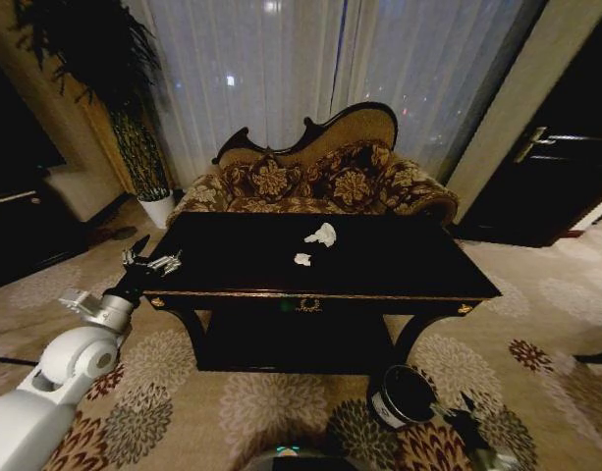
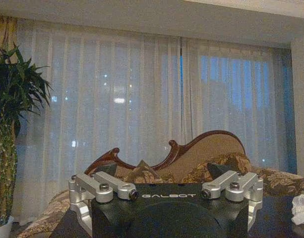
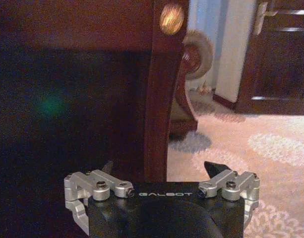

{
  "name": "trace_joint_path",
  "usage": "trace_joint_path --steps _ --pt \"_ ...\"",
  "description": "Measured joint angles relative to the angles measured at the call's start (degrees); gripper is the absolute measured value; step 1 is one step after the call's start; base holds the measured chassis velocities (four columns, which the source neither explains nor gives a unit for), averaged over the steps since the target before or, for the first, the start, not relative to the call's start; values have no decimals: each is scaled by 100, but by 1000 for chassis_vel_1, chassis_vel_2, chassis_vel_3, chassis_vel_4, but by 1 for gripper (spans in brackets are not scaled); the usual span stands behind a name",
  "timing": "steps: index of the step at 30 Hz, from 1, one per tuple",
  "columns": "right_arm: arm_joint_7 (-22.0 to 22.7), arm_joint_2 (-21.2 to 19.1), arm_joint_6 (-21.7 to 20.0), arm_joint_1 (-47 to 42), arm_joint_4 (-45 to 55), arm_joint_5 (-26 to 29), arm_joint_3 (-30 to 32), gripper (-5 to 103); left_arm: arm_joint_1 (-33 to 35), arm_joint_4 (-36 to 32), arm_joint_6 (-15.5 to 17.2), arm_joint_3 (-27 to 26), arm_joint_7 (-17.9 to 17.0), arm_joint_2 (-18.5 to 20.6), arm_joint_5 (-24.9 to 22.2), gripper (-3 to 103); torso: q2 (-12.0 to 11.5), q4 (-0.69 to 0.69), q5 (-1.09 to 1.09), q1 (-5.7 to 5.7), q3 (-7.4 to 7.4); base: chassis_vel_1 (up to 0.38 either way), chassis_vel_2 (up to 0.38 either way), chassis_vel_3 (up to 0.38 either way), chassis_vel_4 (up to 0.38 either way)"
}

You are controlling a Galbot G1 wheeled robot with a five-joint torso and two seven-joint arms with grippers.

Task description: Move to the front of the table and place the trash on the table into the trash bin.

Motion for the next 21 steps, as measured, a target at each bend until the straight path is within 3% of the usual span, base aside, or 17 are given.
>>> trace_joint_path --steps 12,21 --pt "-431 -87 90 -848 1611 466 642 100 0 0 0 0 0 0 0 100 0 0 -1 0 0 0 0 0 0" --pt "96 -401 -293 -1074 3077 676 1221 100 0 0 0 0 0 0 0 100 -1 0 -1 0 0 0 0 0 0"
